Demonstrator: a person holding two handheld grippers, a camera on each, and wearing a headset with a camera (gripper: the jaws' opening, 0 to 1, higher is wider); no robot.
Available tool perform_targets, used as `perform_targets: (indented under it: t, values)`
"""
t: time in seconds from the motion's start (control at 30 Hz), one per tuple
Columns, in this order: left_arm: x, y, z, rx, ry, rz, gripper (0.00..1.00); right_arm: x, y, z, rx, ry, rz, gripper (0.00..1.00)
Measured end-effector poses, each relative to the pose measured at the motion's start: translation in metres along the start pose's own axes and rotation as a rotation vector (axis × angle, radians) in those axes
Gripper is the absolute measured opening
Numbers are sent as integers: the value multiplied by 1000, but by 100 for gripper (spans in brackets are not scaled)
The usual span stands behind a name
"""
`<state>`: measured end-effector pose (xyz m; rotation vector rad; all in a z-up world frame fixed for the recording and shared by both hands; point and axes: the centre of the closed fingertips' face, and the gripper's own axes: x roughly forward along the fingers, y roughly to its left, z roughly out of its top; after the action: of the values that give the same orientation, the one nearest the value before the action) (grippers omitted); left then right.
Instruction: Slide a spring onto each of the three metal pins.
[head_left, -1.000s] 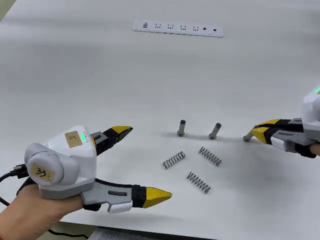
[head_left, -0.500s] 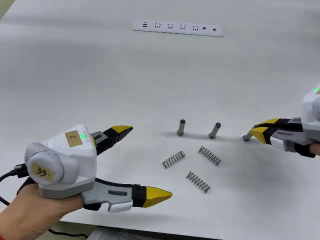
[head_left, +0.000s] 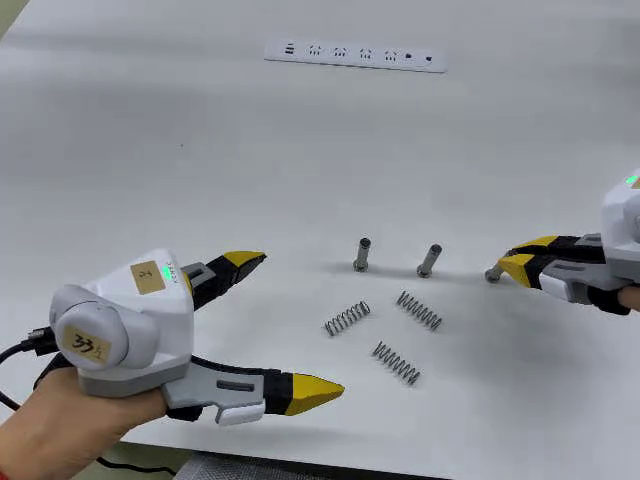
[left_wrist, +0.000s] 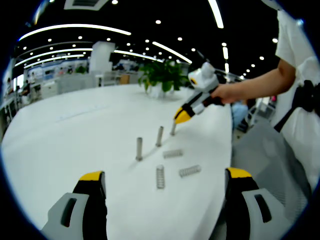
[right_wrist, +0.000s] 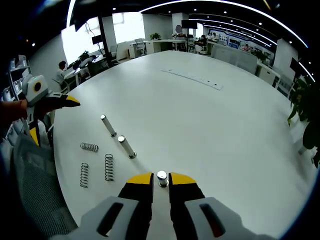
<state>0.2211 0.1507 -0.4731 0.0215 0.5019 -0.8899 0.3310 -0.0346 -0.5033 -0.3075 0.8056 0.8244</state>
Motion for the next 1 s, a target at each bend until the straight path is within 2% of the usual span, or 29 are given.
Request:
perform_targets:
  t: [0.53,0.87,1.0]
  values:
    - [-1,0,-1,19,16,-9,100,-6,-1,3,-25,-22,13,23]
    - [-3,0,0,44,34,-16,100,-18,2,7,-50,-47,26,32]
    - [-4,-2,2,53,36,-17,100,-25,3,12,-44,-76,35,37]
